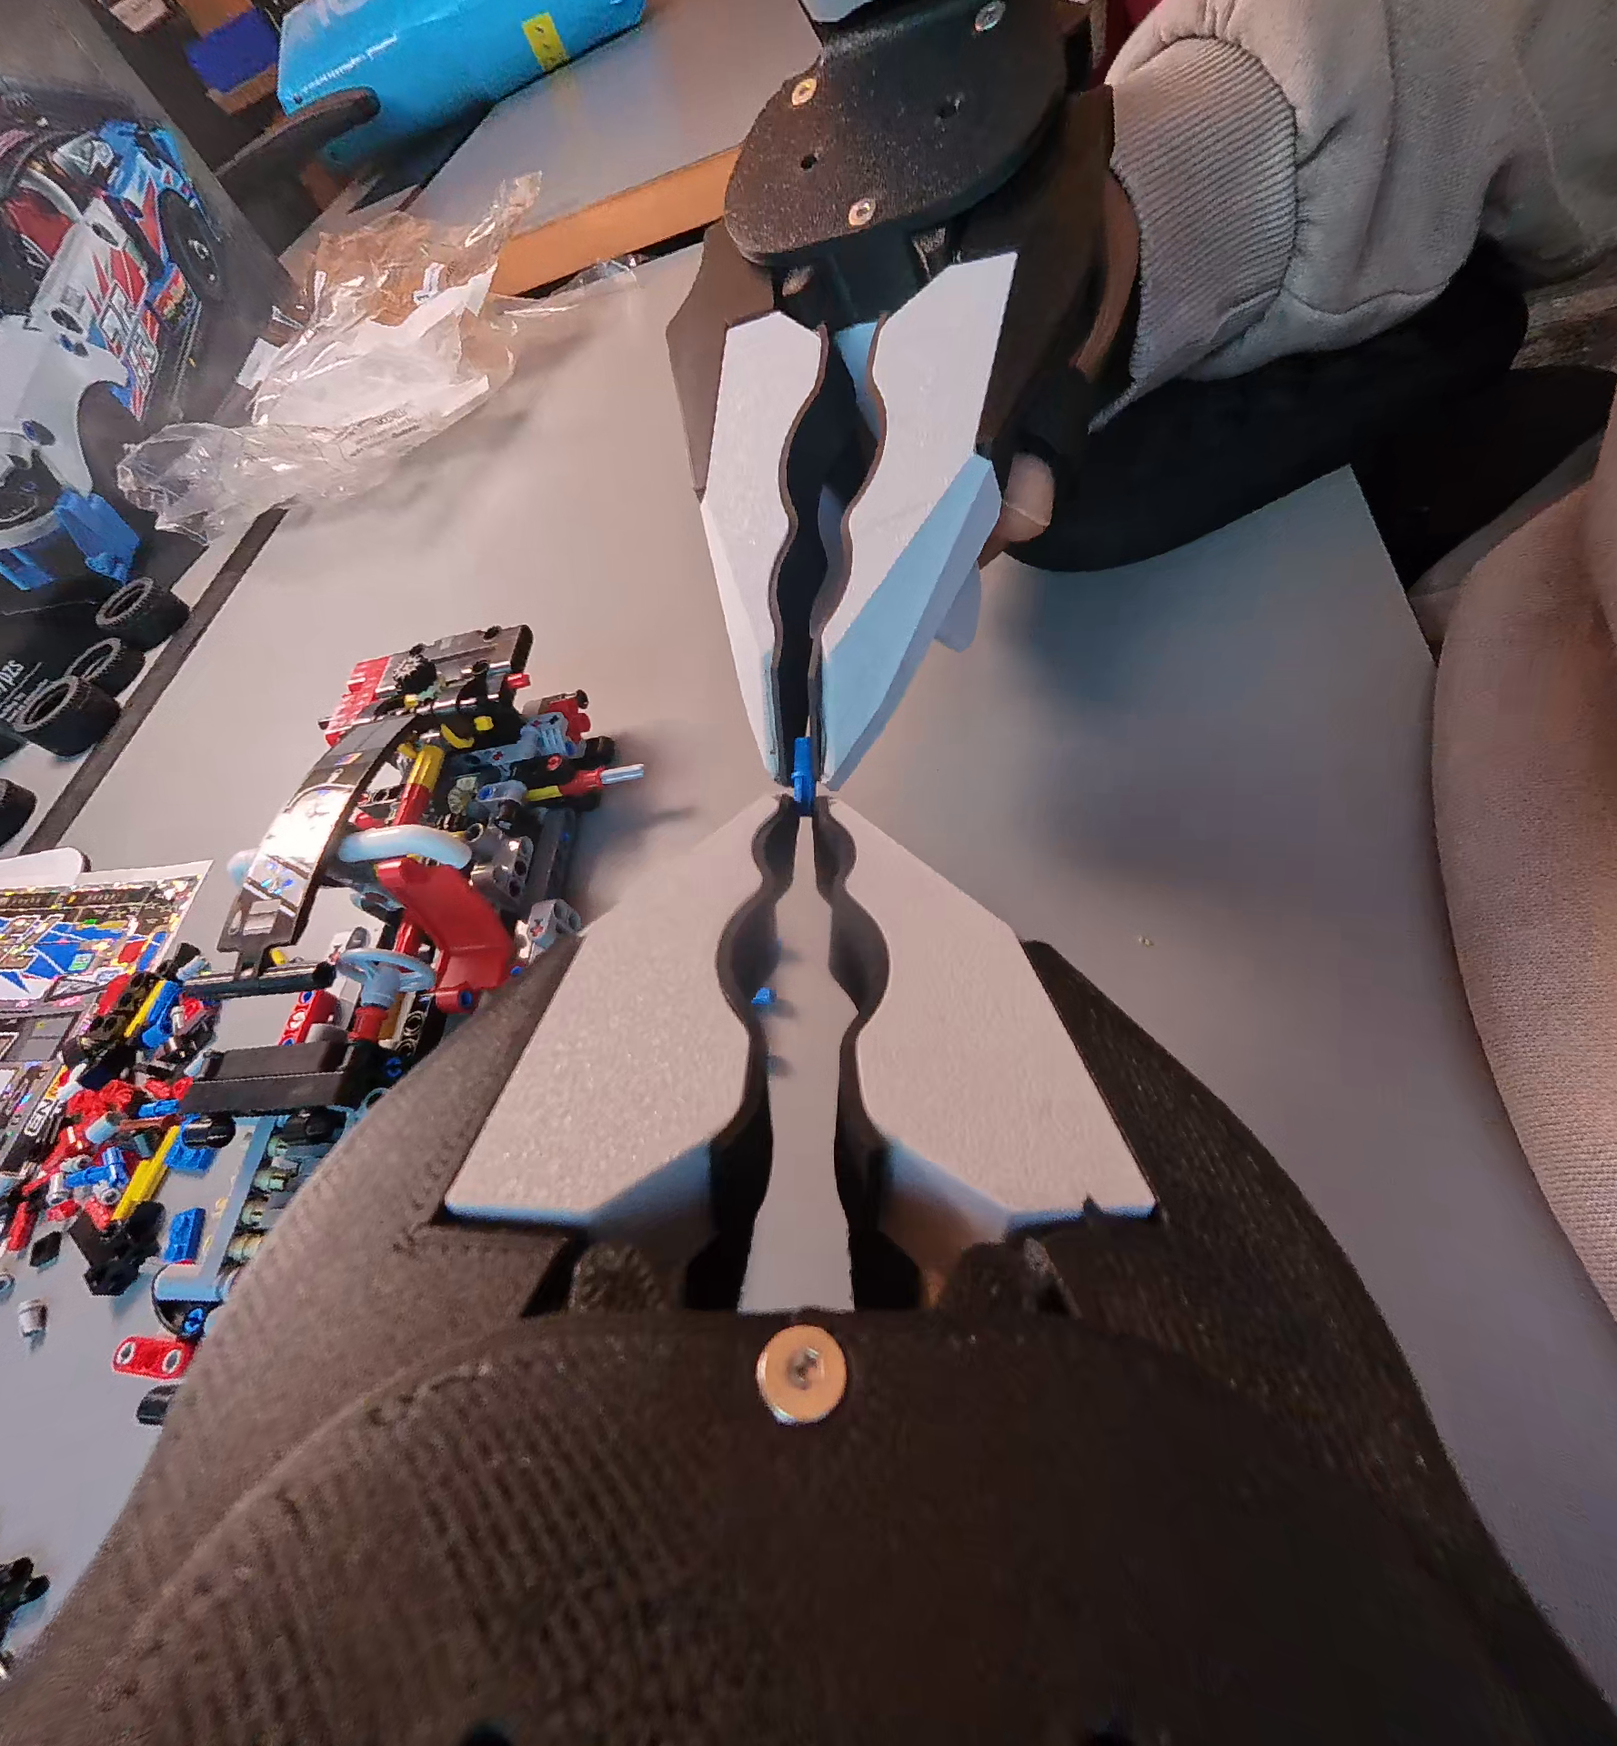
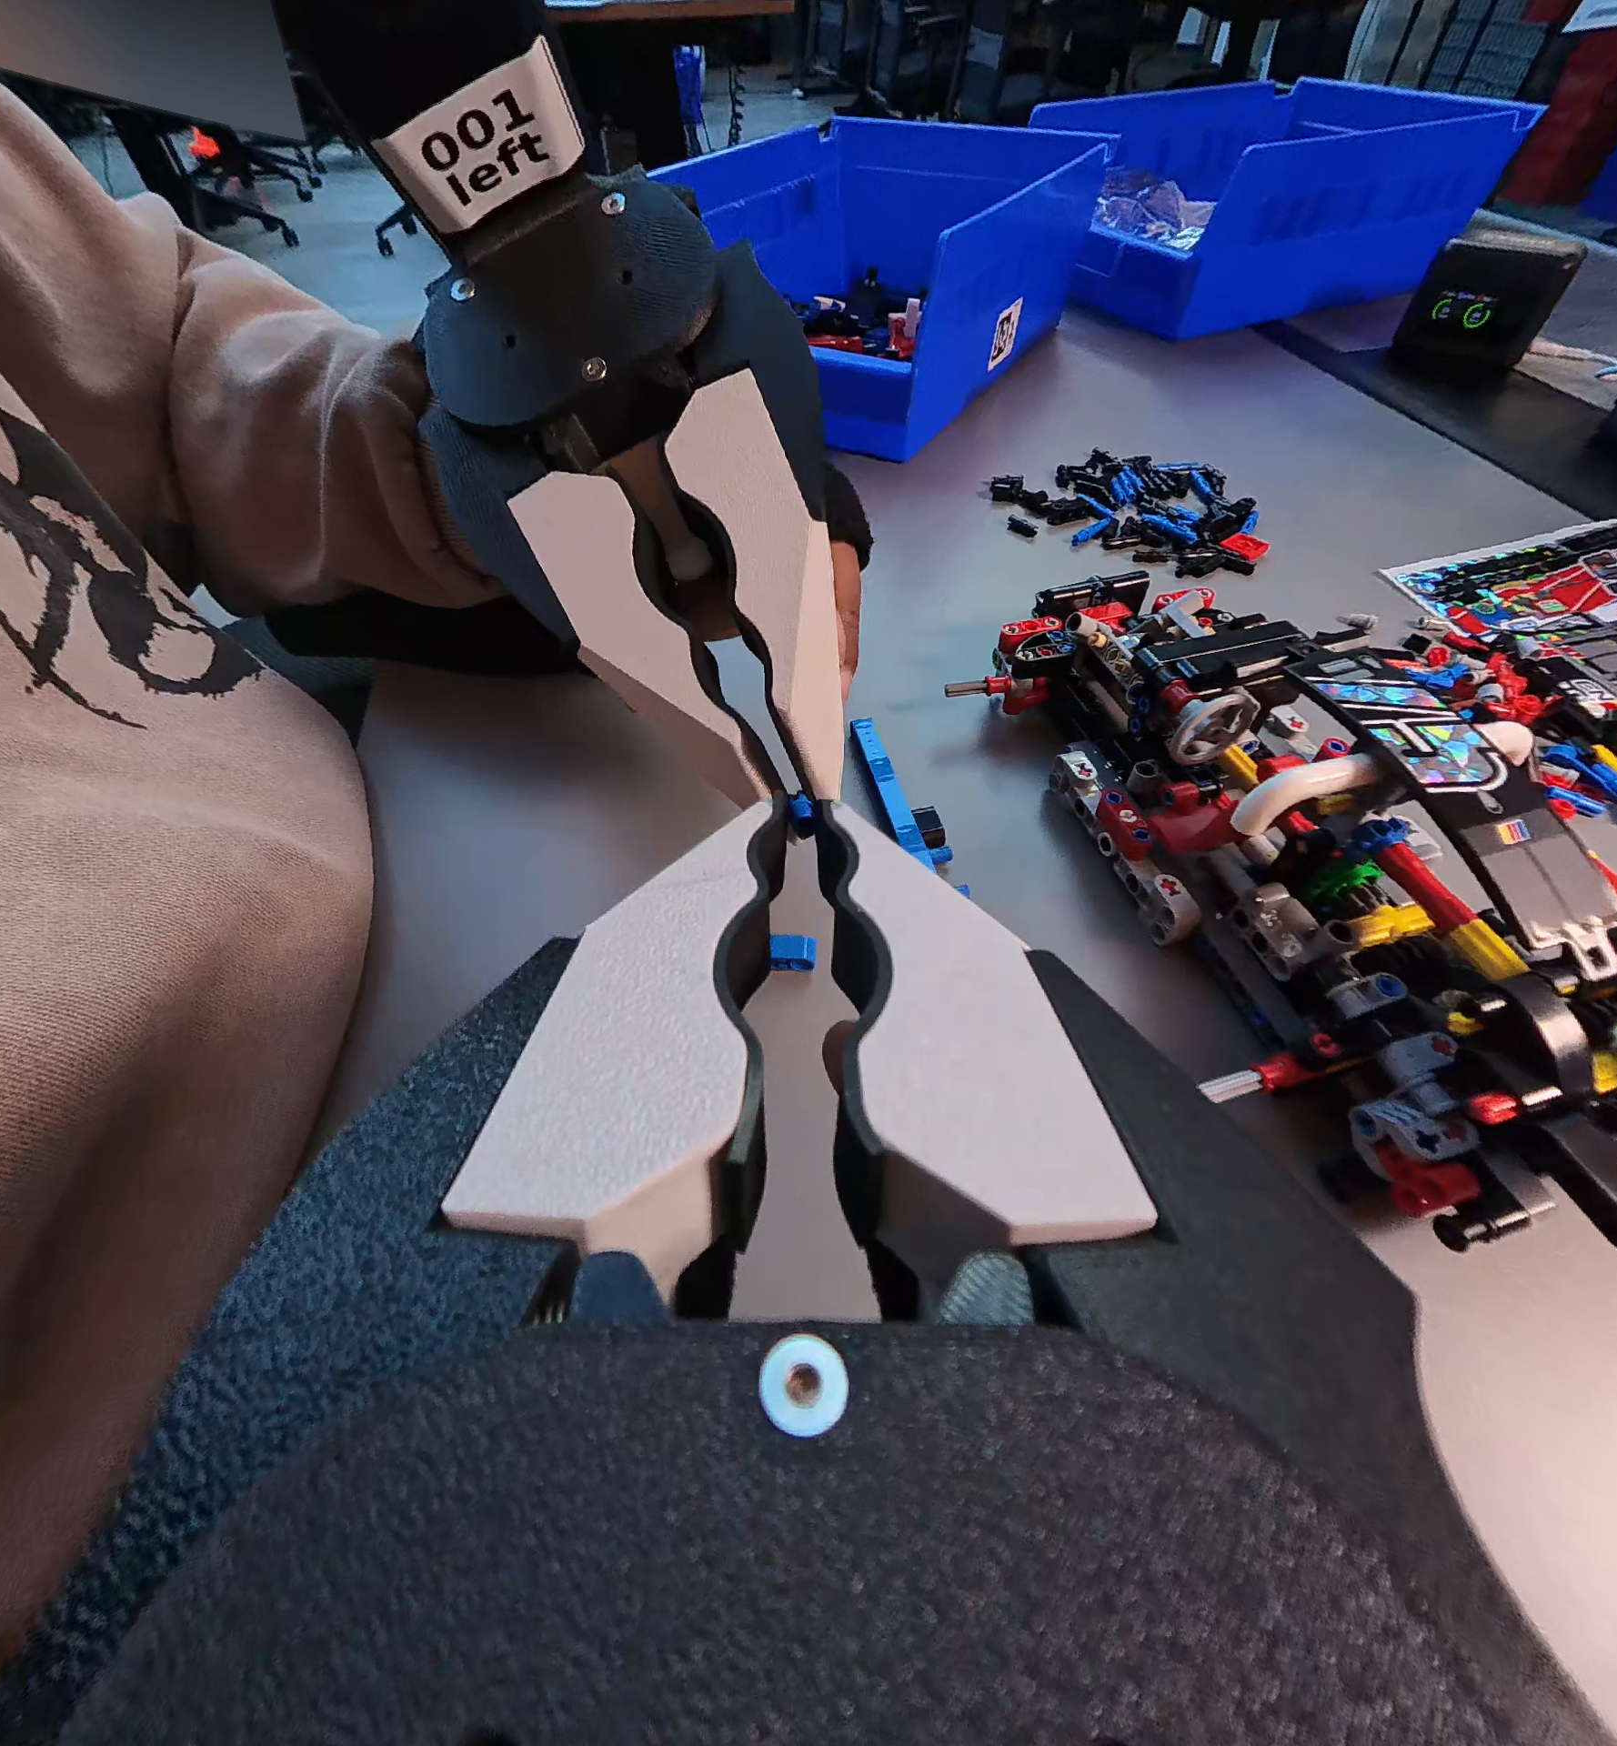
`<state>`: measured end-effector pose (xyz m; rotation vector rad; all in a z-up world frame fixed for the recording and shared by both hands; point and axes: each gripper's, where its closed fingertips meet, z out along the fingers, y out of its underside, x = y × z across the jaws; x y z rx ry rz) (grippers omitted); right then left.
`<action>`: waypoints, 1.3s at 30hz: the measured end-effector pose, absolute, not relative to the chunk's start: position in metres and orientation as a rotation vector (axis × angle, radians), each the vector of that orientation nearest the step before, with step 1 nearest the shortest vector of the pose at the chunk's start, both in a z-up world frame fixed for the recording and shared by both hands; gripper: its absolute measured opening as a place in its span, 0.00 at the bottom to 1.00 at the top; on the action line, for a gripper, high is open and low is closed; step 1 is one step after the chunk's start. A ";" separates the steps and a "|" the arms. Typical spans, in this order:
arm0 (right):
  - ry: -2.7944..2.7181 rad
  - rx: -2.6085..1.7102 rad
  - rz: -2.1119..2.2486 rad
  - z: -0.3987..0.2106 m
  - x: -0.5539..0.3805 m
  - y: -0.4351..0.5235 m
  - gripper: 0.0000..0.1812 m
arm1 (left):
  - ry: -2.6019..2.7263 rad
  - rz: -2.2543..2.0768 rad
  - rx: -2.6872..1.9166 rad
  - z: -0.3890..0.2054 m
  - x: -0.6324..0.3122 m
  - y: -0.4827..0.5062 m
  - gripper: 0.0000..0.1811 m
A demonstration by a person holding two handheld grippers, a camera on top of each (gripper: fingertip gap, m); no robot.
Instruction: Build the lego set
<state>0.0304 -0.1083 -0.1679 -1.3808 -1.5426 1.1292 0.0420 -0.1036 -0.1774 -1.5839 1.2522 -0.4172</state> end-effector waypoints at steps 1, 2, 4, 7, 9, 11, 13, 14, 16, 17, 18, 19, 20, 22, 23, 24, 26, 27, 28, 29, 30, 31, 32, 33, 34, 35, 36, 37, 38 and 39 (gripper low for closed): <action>-1.553 -1.381 1.126 -0.169 0.031 -0.109 0.02 | 1.258 -0.412 -1.584 -0.178 0.042 -0.104 0.01; -1.560 -1.376 1.122 -0.169 0.031 -0.109 0.01 | 1.261 -0.407 -1.583 -0.179 0.042 -0.104 0.01; -1.580 -1.373 1.119 -0.171 0.031 -0.110 0.01 | 1.274 -0.392 -1.581 -0.180 0.043 -0.105 0.01; -1.572 -1.356 1.124 -0.172 0.031 -0.111 0.01 | 1.267 -0.402 -1.580 -0.180 0.042 -0.106 0.01; -1.568 -1.322 1.116 -0.171 0.031 -0.111 0.01 | 1.246 -0.467 -1.604 -0.182 0.041 -0.106 0.03; -1.564 -1.288 1.112 -0.167 0.034 -0.111 0.01 | 1.242 -0.573 -1.700 -0.192 0.034 -0.106 0.13; -1.564 -1.259 1.108 -0.163 0.038 -0.109 0.01 | 1.257 -0.710 -1.796 -0.205 0.029 -0.112 0.17; -1.567 -1.244 1.112 -0.161 0.041 -0.109 0.01 | 1.276 -0.746 -1.818 -0.211 0.027 -0.114 0.18; -1.573 -1.226 1.117 -0.159 0.046 -0.107 0.01 | 1.337 -0.722 -1.863 -0.224 0.024 -0.114 0.18; -1.568 -1.229 1.108 -0.159 0.048 -0.104 0.01 | 1.377 -0.700 -1.877 -0.230 0.024 -0.114 0.17; -1.562 -1.231 1.104 -0.158 0.050 -0.101 0.01 | 1.409 -0.691 -1.886 -0.234 0.025 -0.114 0.17; -1.552 -1.231 1.110 -0.157 0.052 -0.098 0.01 | 1.434 -0.691 -1.893 -0.237 0.027 -0.114 0.17; -1.542 -1.234 1.117 -0.156 0.053 -0.097 0.01 | 1.456 -0.685 -1.896 -0.239 0.029 -0.114 0.16; -1.537 -1.241 1.109 -0.156 0.056 -0.093 0.01 | 1.494 -0.662 -1.894 -0.241 0.031 -0.113 0.14; -1.534 -1.246 1.109 -0.157 0.058 -0.092 0.01 | 1.509 -0.664 -1.893 -0.241 0.032 -0.114 0.13; -1.533 -1.254 1.111 -0.158 0.059 -0.091 0.01 | 1.517 -0.662 -1.890 -0.241 0.032 -0.114 0.13; -1.540 -1.262 1.116 -0.161 0.060 -0.091 0.01 | 1.525 -0.664 -1.885 -0.241 0.034 -0.114 0.13; -1.549 -1.266 1.118 -0.163 0.060 -0.092 0.01 | 1.528 -0.667 -1.881 -0.241 0.035 -0.114 0.13; -1.556 -1.265 1.122 -0.164 0.060 -0.093 0.01 | 1.529 -0.668 -1.875 -0.241 0.036 -0.114 0.13; -1.565 -1.264 1.126 -0.165 0.059 -0.094 0.01 | 1.533 -0.668 -1.870 -0.241 0.037 -0.114 0.12; -1.572 -1.259 1.131 -0.165 0.059 -0.096 0.01 | 1.537 -0.667 -1.862 -0.241 0.038 -0.115 0.11; -1.578 -1.252 1.136 -0.166 0.059 -0.098 0.01 | 1.539 -0.663 -1.852 -0.241 0.039 -0.115 0.08; -1.581 -1.245 1.137 -0.165 0.059 -0.099 0.01 | 1.539 -0.654 -1.840 -0.241 0.041 -0.115 0.08; -1.582 -1.237 1.138 -0.165 0.059 -0.100 0.01 | 1.528 -0.645 -1.837 -0.241 0.041 -0.113 0.07; -1.583 -1.228 1.143 -0.164 0.059 -0.101 0.01 | 1.505 -0.649 -1.832 -0.239 0.043 -0.112 0.07; -1.580 -1.221 1.146 -0.163 0.059 -0.102 0.01 | 1.467 -0.672 -1.817 -0.235 0.044 -0.111 0.07; -1.575 -1.209 1.148 -0.161 0.059 -0.103 0.01 | 1.418 -0.711 -1.796 -0.227 0.046 -0.110 0.07; -1.569 -1.192 1.155 -0.159 0.059 -0.104 0.01 | 1.360 -0.758 -1.771 -0.216 0.047 -0.109 0.07; -1.561 -1.175 1.161 -0.155 0.059 -0.106 0.01 | 1.300 -0.808 -1.739 -0.204 0.048 -0.109 0.07; -1.556 -1.158 1.163 -0.153 0.058 -0.107 0.01 | 1.246 -0.866 -1.707 -0.192 0.049 -0.109 0.07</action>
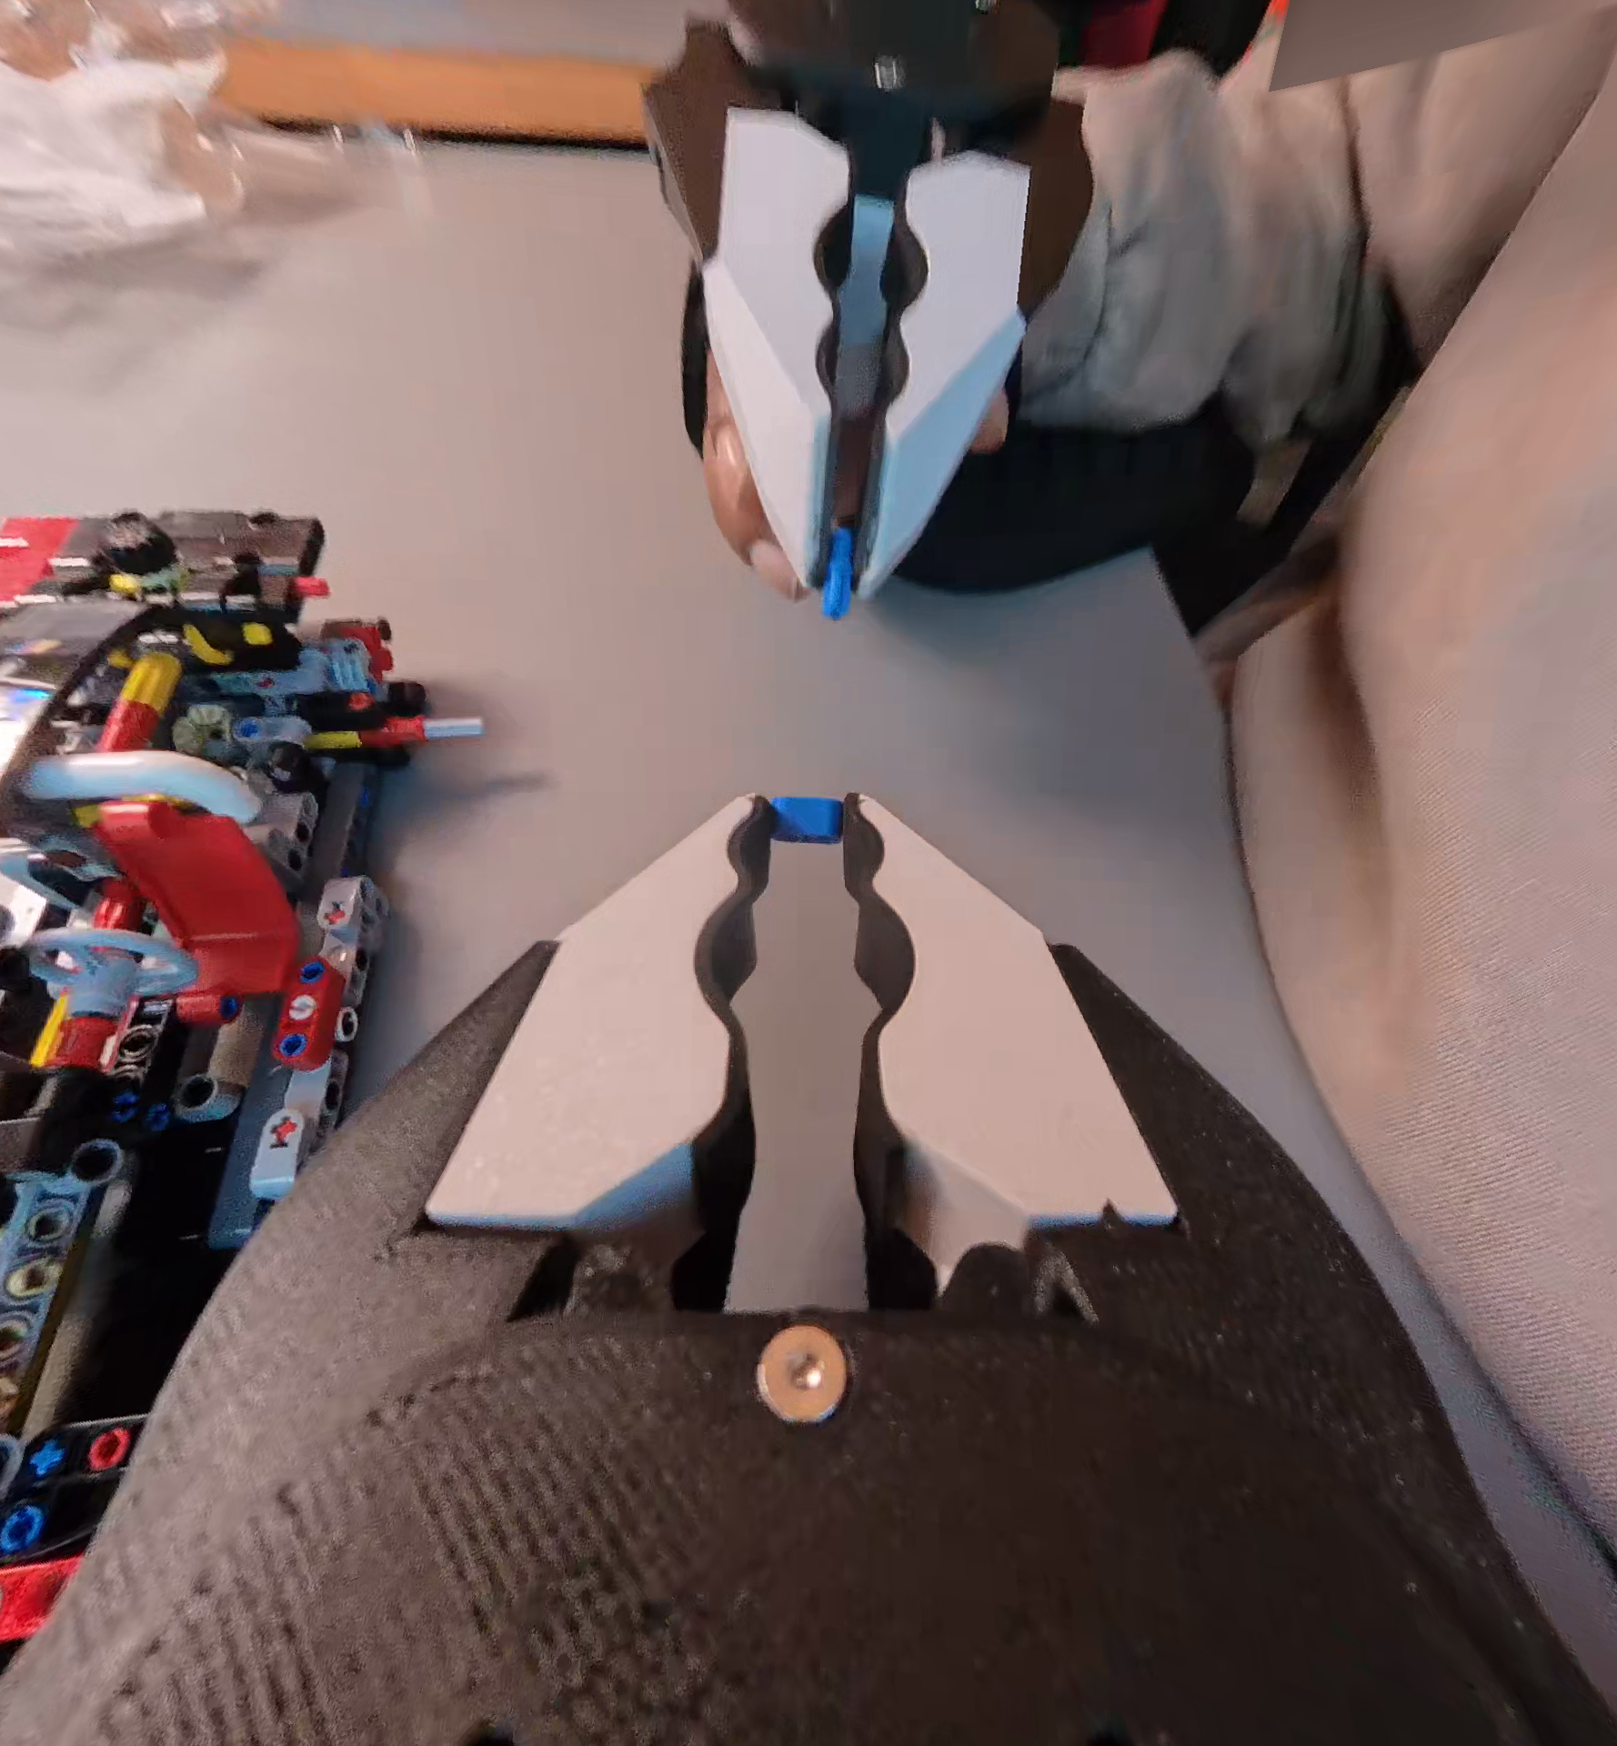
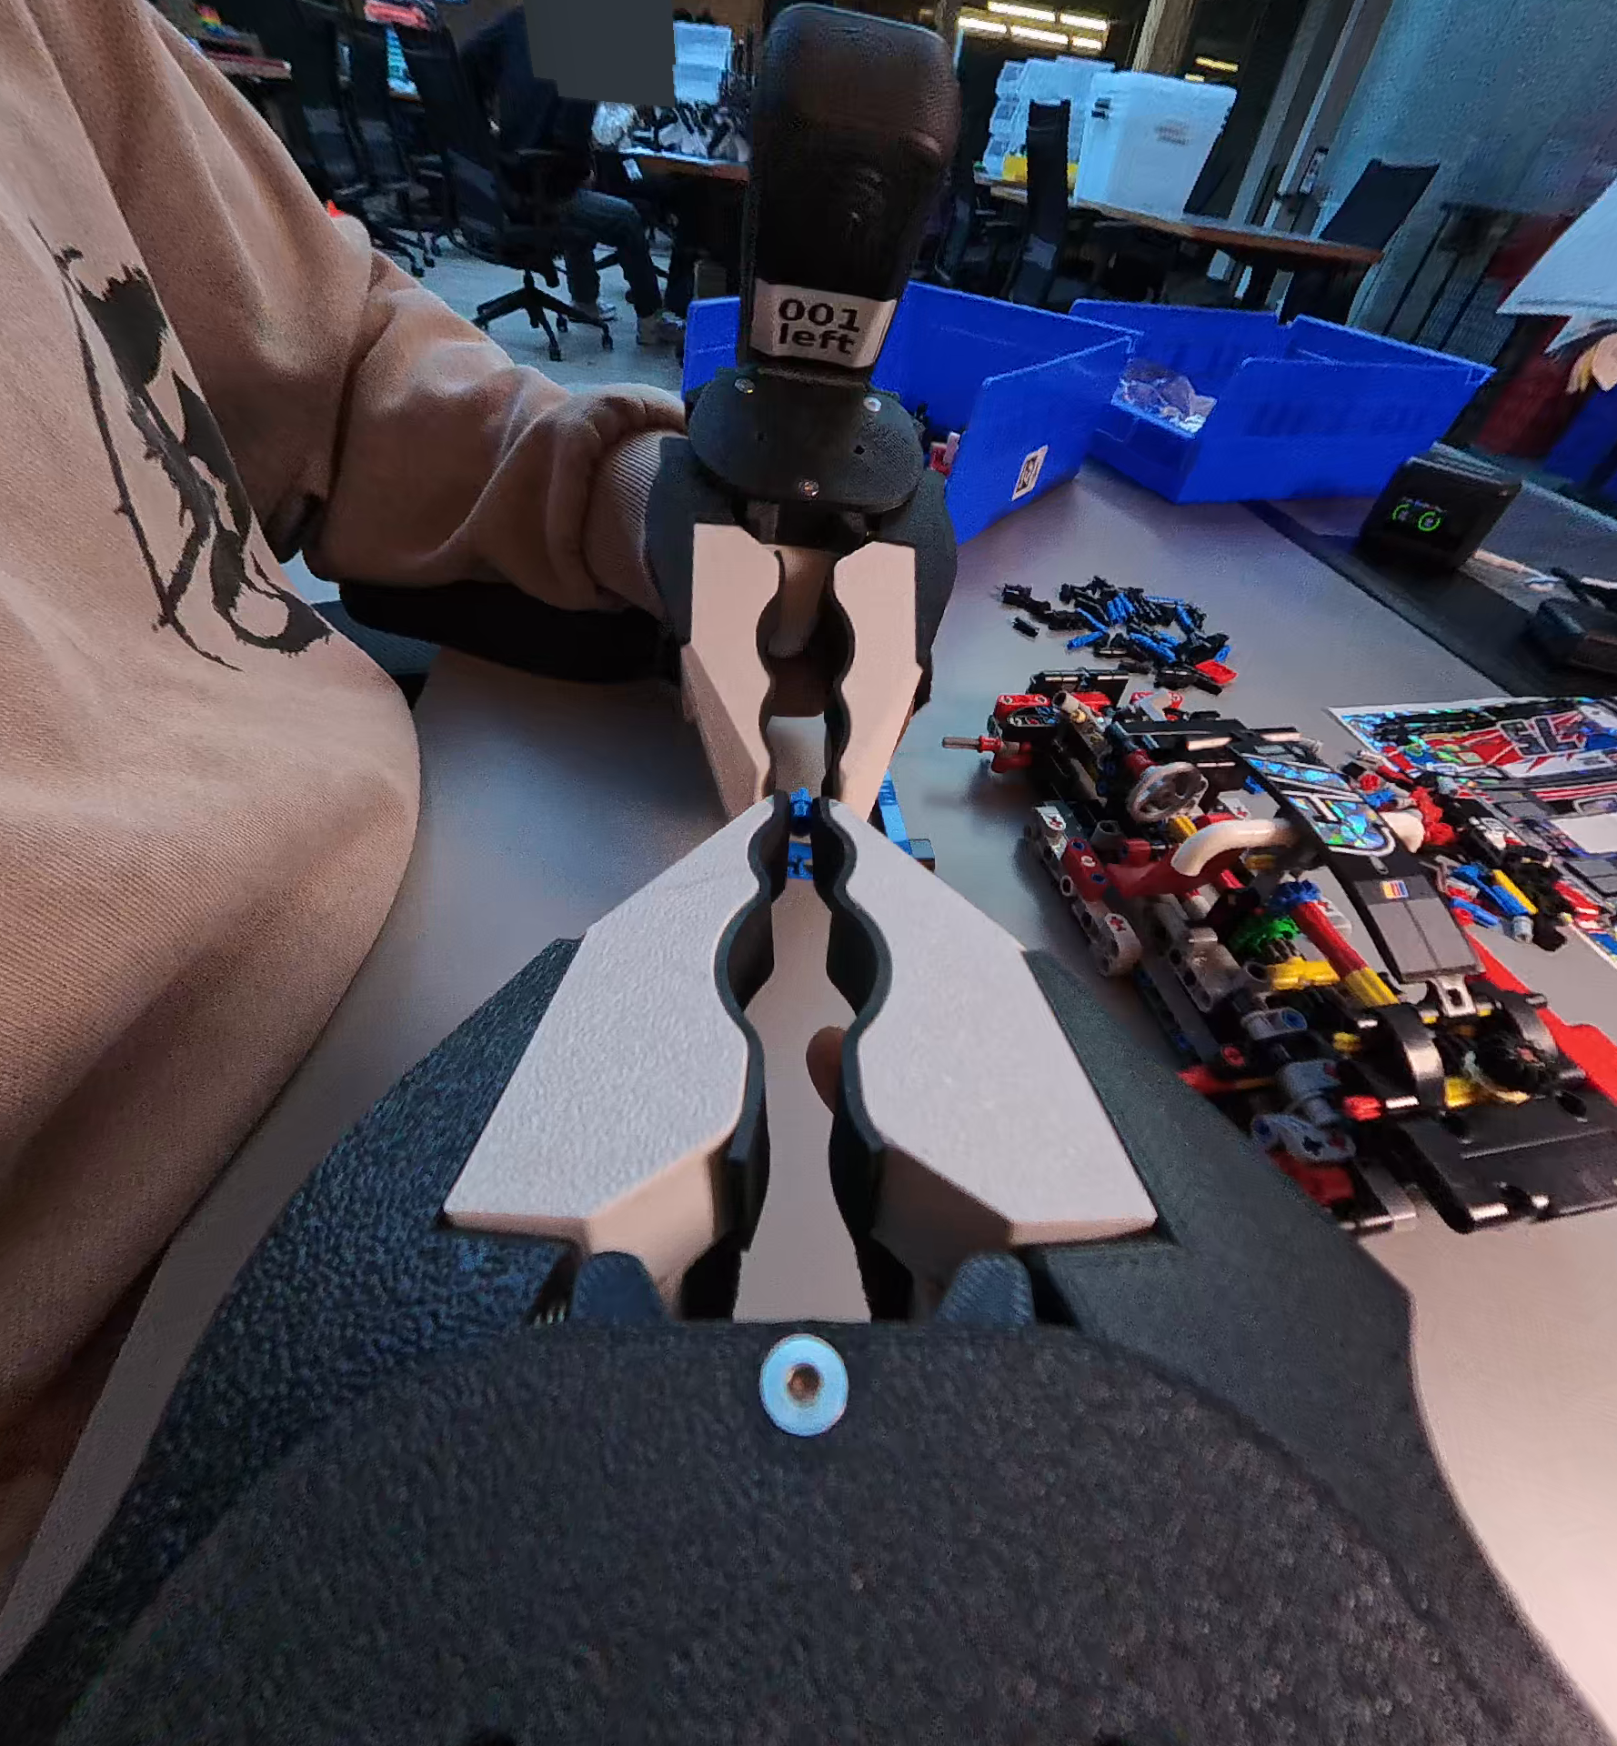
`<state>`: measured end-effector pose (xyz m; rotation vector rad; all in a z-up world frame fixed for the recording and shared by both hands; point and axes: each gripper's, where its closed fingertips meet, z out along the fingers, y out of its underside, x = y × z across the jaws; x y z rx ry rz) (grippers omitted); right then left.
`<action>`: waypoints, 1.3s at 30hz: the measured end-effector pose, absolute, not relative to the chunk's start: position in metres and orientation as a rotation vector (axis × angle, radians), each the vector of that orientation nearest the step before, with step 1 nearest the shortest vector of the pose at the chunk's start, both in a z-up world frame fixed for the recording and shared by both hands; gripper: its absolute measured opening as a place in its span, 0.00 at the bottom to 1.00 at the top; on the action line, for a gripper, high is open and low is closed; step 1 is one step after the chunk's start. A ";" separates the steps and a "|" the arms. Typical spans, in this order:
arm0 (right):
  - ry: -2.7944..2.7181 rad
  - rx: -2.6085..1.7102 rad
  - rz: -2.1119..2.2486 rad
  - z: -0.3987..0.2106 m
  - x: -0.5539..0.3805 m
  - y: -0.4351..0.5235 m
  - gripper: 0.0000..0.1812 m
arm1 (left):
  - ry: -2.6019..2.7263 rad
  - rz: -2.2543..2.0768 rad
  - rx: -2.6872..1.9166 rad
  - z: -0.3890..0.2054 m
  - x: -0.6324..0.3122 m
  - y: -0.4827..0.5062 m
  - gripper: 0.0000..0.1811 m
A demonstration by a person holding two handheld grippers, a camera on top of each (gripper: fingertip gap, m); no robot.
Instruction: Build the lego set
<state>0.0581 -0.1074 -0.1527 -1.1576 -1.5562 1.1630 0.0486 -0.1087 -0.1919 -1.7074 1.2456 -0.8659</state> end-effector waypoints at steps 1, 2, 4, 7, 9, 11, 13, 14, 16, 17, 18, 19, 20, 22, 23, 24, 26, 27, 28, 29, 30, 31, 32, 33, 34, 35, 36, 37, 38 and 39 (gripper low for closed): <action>-1.555 -1.138 1.166 -0.150 0.057 -0.110 0.01 | 1.201 -0.928 -1.679 -0.181 0.049 -0.110 0.07; -1.556 -1.117 1.173 -0.148 0.057 -0.112 0.01 | 1.171 -0.990 -1.658 -0.173 0.050 -0.113 0.07; -1.563 -1.083 1.187 -0.145 0.055 -0.118 0.01 | 1.130 -1.075 -1.633 -0.164 0.052 -0.116 0.07; -1.591 -1.067 1.182 -0.147 0.053 -0.122 0.01 | 1.111 -1.151 -1.619 -0.159 0.054 -0.121 0.07; -1.616 -1.066 1.165 -0.151 0.052 -0.124 0.01 | 1.117 -1.149 -1.628 -0.161 0.054 -0.121 0.07; -1.633 -1.069 1.161 -0.154 0.051 -0.126 0.01 | 1.126 -1.146 -1.637 -0.163 0.055 -0.122 0.07; -1.651 -1.073 1.145 -0.157 0.051 -0.126 0.01 | 1.133 -1.151 -1.643 -0.164 0.056 -0.122 0.07; -1.657 -1.076 1.141 -0.158 0.051 -0.127 0.01 | 1.131 -1.161 -1.644 -0.164 0.056 -0.123 0.07; -1.667 -1.077 1.131 -0.159 0.051 -0.127 0.01 | 1.133 -1.171 -1.650 -0.165 0.056 -0.123 0.07; -1.674 -1.074 1.127 -0.160 0.051 -0.127 0.01 | 1.136 -1.175 -1.650 -0.165 0.056 -0.124 0.07; -1.680 -1.074 1.123 -0.161 0.051 -0.128 0.01 | 1.137 -1.178 -1.653 -0.166 0.056 -0.124 0.07; -1.686 -1.073 1.115 -0.161 0.051 -0.128 0.01 | 1.138 -1.178 -1.656 -0.167 0.056 -0.124 0.07; -1.697 -1.073 1.099 -0.163 0.050 -0.128 0.01 | 1.140 -1.175 -1.665 -0.168 0.056 -0.124 0.07; -1.720 -1.067 1.065 -0.165 0.050 -0.129 0.01 | 1.152 -1.167 -1.681 -0.170 0.056 -0.125 0.07; -1.729 -1.070 1.047 -0.167 0.050 -0.129 0.01 | 1.157 -1.156 -1.691 -0.172 0.056 -0.125 0.07; -1.744 -1.065 1.024 -0.169 0.050 -0.130 0.01 | 1.163 -1.147 -1.708 -0.174 0.056 -0.125 0.07; -1.771 -1.056 0.977 -0.173 0.049 -0.130 0.01 | 1.170 -1.140 -1.738 -0.177 0.056 -0.126 0.07; -1.778 -1.059 0.965 -0.175 0.049 -0.130 0.01 | 1.162 -1.144 -1.747 -0.179 0.056 -0.126 0.07; -1.784 -1.055 0.956 -0.176 0.049 -0.131 0.01 | 1.152 -1.155 -1.754 -0.180 0.056 -0.126 0.07; -1.786 -1.053 0.944 -0.177 0.049 -0.131 0.01 | 1.147 -1.159 -1.760 -0.181 0.056 -0.126 0.07; -1.787 -1.050 0.921 -0.178 0.048 -0.130 0.01 | 1.144 -1.153 -1.767 -0.182 0.055 -0.125 0.07; -1.789 -1.048 0.903 -0.179 0.047 -0.130 0.01 | 1.140 -1.147 -1.772 -0.182 0.055 -0.125 0.07; -1.788 -1.051 0.896 -0.179 0.047 -0.129 0.01 | 1.135 -1.144 -1.774 -0.182 0.055 -0.124 0.07; -1.787 -1.056 0.895 -0.179 0.047 -0.129 0.01 | 1.131 -1.141 -1.775 -0.182 0.055 -0.124 0.07; -1.786 -1.060 0.897 -0.180 0.047 -0.129 0.01 | 1.131 -1.139 -1.773 -0.182 0.055 -0.124 0.07; -1.788 -1.061 0.893 -0.180 0.046 -0.129 0.01 | 1.128 -1.142 -1.767 -0.180 0.055 -0.124 0.06; -1.795 -1.059 0.889 -0.182 0.046 -0.131 0.01 | 1.131 -1.148 -1.772 -0.181 0.056 -0.125 0.06; -1.799 -1.061 0.882 -0.183 0.046 -0.131 0.01 | 1.130 -1.149 -1.775 -0.182 0.056 -0.125 0.06; -1.804 -1.060 0.883 -0.184 0.046 -0.132 0.01 | 1.131 -1.156 -1.775 -0.182 0.056 -0.126 0.06; -1.804 -1.060 0.900 -0.183 0.047 -0.133 0.01 | 1.127 -1.175 -1.773 -0.182 0.057 -0.127 0.06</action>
